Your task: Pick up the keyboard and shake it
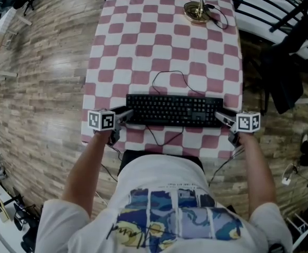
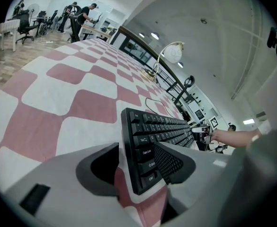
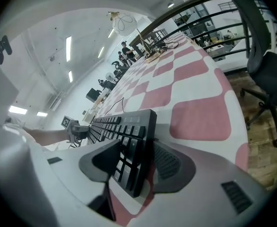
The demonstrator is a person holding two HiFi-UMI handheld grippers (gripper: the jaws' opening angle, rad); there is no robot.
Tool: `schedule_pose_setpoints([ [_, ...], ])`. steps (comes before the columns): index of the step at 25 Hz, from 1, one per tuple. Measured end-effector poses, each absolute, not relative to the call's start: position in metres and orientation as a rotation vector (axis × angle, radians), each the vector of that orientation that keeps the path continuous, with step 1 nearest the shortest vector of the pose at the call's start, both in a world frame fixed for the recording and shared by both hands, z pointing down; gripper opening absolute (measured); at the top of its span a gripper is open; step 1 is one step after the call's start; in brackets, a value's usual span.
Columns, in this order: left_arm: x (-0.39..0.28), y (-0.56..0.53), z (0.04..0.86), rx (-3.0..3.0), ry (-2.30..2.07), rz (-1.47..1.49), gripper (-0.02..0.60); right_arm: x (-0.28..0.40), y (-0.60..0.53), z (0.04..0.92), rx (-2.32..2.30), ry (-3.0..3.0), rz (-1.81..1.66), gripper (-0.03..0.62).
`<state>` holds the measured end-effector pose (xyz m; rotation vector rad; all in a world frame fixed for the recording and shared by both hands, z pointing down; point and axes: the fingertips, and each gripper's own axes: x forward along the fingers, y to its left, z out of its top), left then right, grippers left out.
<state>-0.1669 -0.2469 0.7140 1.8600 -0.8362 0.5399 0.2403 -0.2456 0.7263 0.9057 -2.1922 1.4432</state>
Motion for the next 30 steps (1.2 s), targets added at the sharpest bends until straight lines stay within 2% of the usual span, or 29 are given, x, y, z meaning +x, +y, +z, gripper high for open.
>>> schedule_pose_setpoints([
  [21, -0.161, -0.250, 0.714, 1.740, -0.800, 0.445, 0.188, 0.241, -0.243, 0.722, 0.995, -2.105, 1.395, 0.189],
  [30, -0.161, -0.255, 0.696, 1.818, -0.847, 0.445, 0.181, 0.242, -0.248, 0.696, 1.008, -2.164, 1.199, 0.184],
])
